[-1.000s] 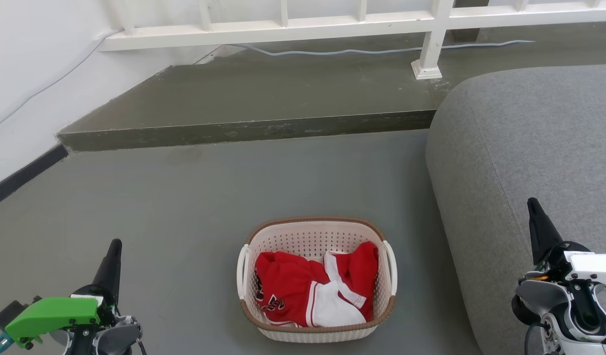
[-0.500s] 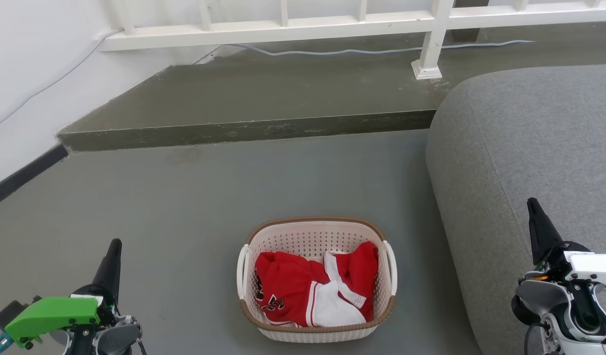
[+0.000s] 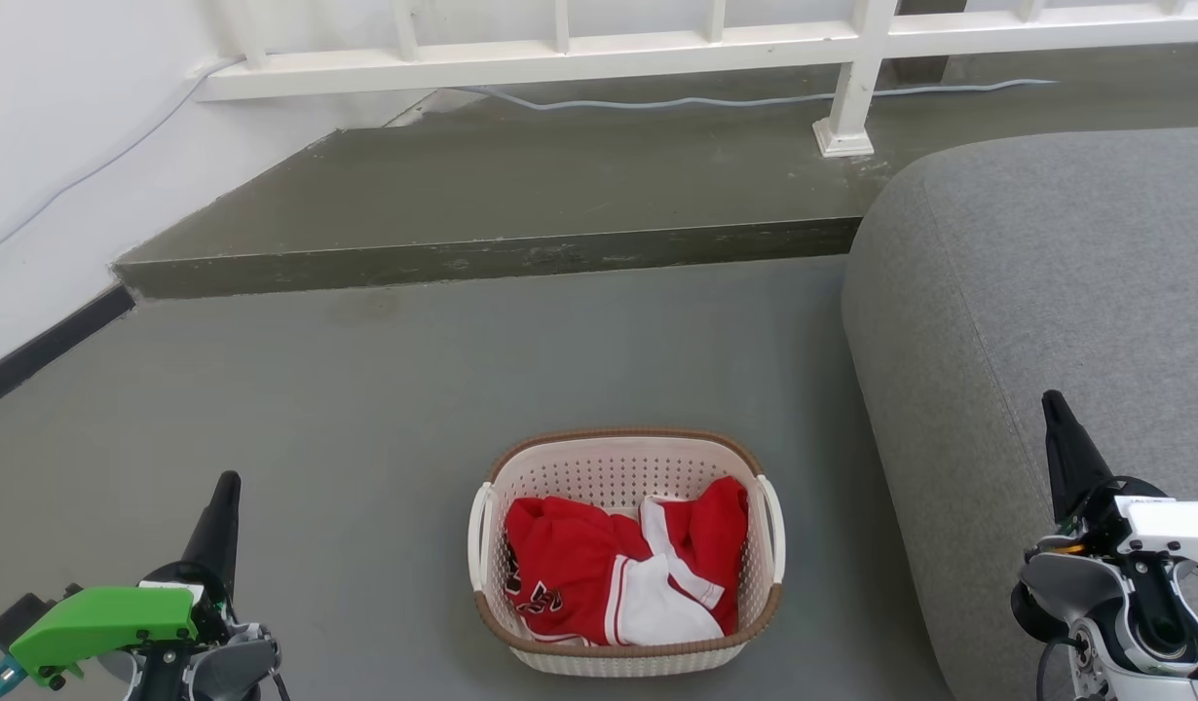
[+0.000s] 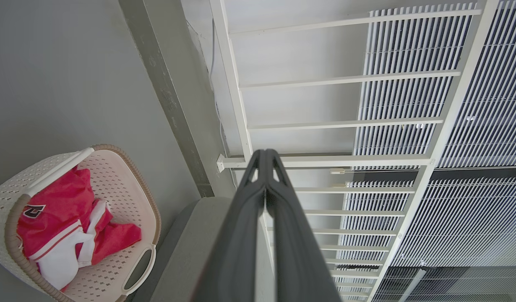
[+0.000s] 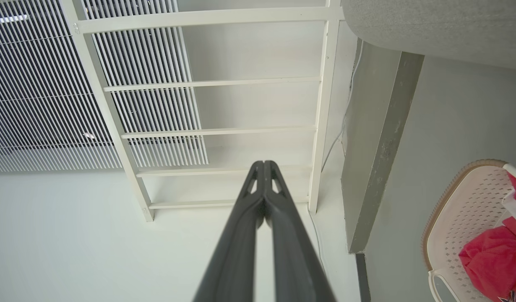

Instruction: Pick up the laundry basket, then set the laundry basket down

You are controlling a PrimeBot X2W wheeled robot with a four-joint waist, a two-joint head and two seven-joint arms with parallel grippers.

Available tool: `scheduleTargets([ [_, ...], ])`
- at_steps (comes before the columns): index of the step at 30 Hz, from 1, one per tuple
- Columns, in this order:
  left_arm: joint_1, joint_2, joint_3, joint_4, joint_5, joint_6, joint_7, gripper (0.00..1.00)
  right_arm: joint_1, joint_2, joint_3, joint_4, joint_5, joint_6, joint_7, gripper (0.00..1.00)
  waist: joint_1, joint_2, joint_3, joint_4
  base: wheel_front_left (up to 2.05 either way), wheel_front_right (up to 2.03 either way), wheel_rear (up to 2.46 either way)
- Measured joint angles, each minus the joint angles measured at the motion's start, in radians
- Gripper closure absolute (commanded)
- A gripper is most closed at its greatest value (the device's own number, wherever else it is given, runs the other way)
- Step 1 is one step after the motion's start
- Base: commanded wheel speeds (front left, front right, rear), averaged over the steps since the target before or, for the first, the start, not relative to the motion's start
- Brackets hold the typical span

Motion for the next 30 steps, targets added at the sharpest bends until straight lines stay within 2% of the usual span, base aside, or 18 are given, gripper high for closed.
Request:
scheduleTargets([
  [30, 0.0, 0.0, 0.0, -0.001, 0.0, 0.0, 0.0, 1.0, 0.0, 0.001, -0.002, 0.0, 0.0, 0.0, 0.0, 1.0, 0.0, 0.0, 0.0, 0.0, 0.0, 0.0, 0.0],
])
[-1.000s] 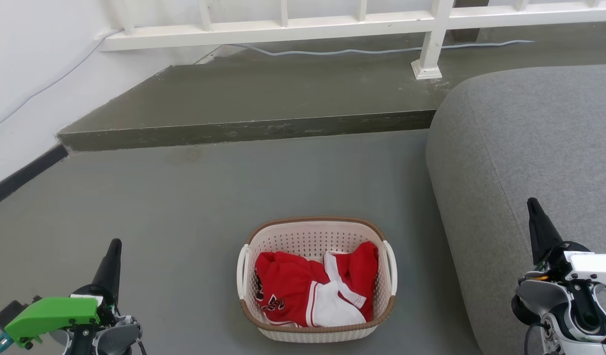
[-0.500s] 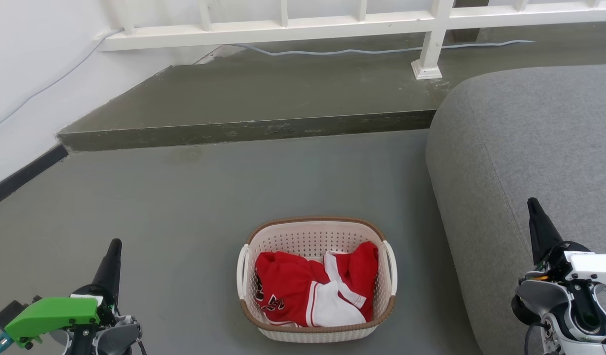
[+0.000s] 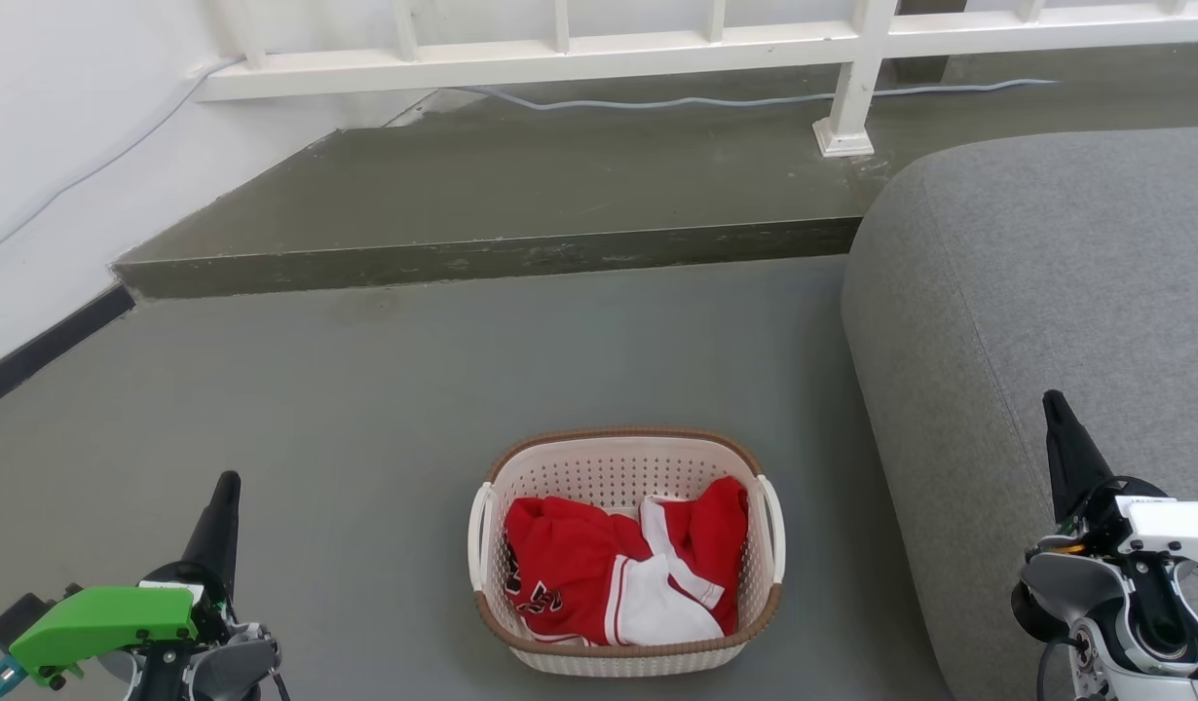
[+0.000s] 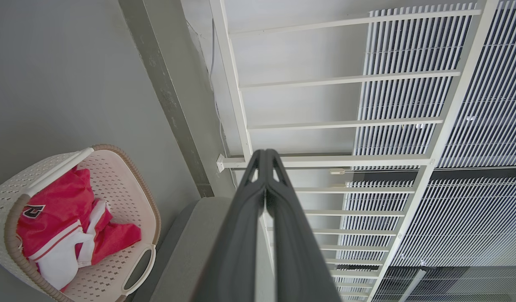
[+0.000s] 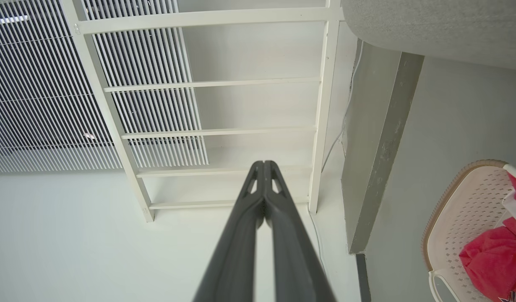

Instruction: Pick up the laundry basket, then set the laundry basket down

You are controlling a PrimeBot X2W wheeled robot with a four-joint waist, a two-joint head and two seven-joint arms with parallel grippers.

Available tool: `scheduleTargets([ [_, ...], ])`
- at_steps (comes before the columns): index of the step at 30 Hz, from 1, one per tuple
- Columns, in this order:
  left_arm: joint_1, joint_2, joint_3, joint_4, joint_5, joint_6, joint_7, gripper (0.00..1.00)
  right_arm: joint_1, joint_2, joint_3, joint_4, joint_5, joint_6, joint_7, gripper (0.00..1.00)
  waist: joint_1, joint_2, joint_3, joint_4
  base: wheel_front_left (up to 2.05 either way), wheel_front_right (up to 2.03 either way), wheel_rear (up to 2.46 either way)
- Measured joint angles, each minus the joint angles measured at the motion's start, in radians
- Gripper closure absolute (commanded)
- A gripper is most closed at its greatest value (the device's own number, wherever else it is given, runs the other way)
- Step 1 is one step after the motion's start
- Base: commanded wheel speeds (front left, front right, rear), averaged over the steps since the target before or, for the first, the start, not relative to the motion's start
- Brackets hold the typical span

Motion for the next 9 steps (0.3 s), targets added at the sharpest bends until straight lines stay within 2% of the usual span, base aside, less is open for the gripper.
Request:
scheduleTargets([
  [9, 0.0, 0.0, 0.0, 0.0, 0.0, 0.0, 0.0, 1.0, 0.0, 0.0, 0.0, 0.0, 0.0, 0.0, 0.0, 1.0, 0.0, 0.0, 0.0, 0.0, 0.0, 0.0, 0.0],
])
